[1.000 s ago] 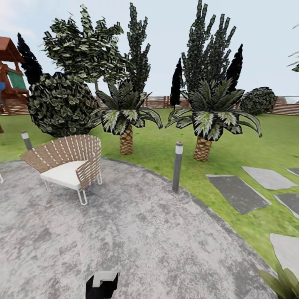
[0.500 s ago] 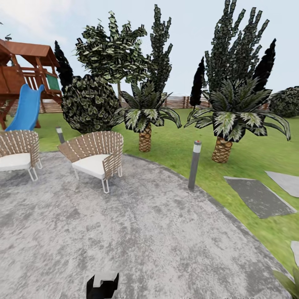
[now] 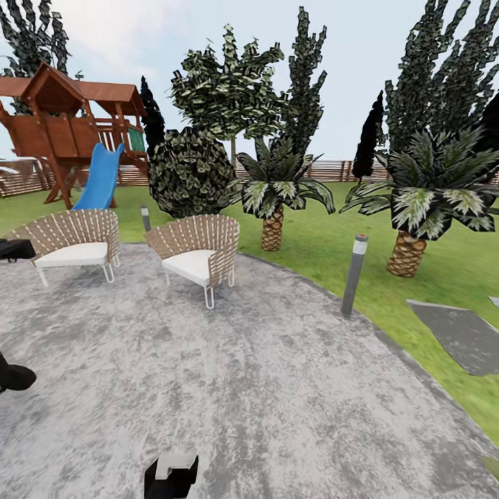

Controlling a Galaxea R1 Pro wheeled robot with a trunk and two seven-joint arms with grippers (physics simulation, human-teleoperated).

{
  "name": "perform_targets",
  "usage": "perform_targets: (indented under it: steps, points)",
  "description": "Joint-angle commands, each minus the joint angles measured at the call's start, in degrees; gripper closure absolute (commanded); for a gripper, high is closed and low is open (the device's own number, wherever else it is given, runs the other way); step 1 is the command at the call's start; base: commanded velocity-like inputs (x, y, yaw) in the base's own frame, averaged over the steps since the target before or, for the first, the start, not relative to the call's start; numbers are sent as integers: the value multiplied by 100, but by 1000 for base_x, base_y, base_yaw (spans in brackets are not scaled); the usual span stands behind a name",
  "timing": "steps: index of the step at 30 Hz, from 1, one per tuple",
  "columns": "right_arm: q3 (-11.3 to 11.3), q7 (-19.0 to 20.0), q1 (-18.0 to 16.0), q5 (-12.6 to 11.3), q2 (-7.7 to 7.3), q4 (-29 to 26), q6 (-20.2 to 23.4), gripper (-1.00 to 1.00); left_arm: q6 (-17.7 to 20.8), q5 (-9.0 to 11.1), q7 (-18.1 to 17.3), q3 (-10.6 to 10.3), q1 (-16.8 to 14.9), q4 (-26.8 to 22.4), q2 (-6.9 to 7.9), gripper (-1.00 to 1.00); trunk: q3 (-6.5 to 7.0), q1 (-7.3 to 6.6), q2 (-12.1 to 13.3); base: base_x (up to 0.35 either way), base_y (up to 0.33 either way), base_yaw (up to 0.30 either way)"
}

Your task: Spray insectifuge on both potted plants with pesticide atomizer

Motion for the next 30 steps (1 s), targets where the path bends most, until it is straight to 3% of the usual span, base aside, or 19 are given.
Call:
perform_targets:
  steps: [1,17,30]
  points:
    - [-10,-3,-2,-3,3,1,-17,-100,-18,2,-4,-4,-5,6,0,-100,-6,-4,-4,-328,0,287]
    - [-10,-3,-2,-3,3,1,-26,-100,-18,2,-4,-4,-5,6,0,-100,-6,-4,-4,-285,0,287]
    - [-10,-3,-2,-3,3,1,-26,-100,-18,2,-4,-4,-5,6,0,-100,-6,-4,-4,-30,0,287]
